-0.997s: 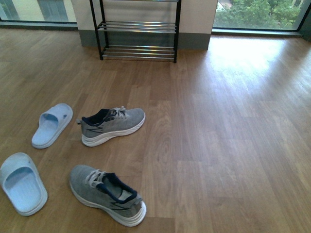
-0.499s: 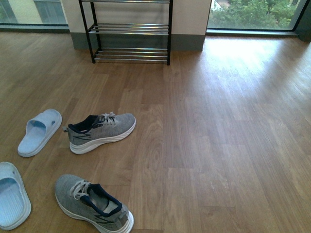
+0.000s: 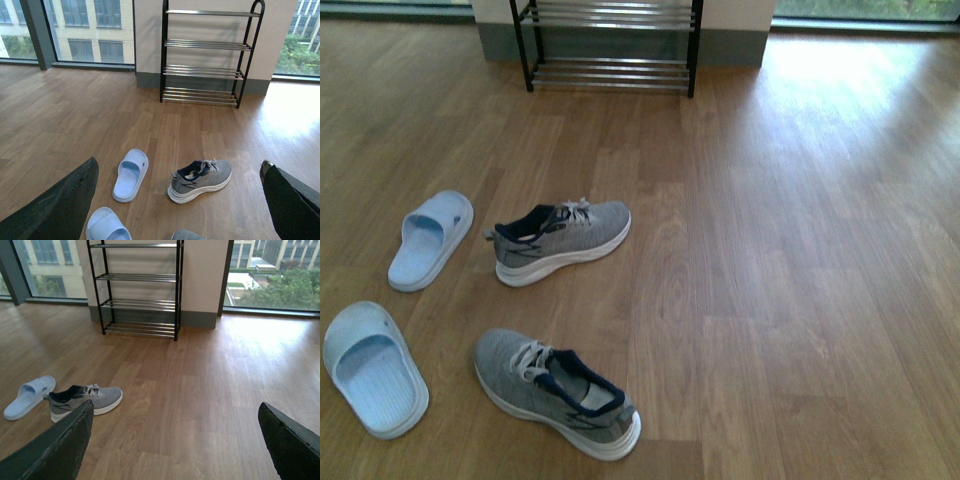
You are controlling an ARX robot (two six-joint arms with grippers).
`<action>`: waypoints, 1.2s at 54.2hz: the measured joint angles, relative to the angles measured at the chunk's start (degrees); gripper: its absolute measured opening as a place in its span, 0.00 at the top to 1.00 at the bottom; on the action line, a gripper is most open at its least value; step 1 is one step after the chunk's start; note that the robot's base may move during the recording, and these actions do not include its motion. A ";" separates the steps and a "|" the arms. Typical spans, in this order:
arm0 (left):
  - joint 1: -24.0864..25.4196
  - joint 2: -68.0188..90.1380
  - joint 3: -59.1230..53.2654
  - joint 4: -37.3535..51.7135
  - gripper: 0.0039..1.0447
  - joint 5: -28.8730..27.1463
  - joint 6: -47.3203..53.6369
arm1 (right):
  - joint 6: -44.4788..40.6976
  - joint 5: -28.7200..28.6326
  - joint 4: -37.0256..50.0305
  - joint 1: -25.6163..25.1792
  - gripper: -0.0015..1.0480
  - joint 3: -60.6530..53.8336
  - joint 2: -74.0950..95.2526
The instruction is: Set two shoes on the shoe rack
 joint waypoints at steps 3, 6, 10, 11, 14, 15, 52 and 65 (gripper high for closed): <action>0.00 0.00 0.00 0.00 0.09 0.00 0.00 | 0.00 0.00 0.00 0.00 0.09 0.00 0.00; 0.00 0.00 0.00 0.00 0.09 0.00 0.00 | 0.00 0.00 0.00 0.00 0.09 0.00 0.00; 0.00 0.00 0.00 0.00 0.09 0.02 0.00 | 0.00 0.00 0.00 0.00 0.09 0.00 0.00; 0.00 0.00 0.00 0.00 0.09 0.00 0.00 | 0.00 0.00 0.00 0.00 0.09 0.00 -0.02; 0.00 0.00 0.00 0.00 0.09 -0.02 0.00 | -0.02 -0.04 0.00 0.00 0.09 0.00 0.00; 0.00 0.00 0.00 0.00 0.09 -0.07 0.00 | 0.00 -0.07 0.00 0.00 0.09 0.00 0.02; 0.24 87.82 15.08 34.80 0.09 8.87 -66.93 | 0.00 0.02 0.00 0.00 0.09 0.00 0.00; -3.06 122.36 30.53 31.69 0.09 10.88 -65.61 | 0.00 0.02 0.00 0.00 0.09 0.00 0.00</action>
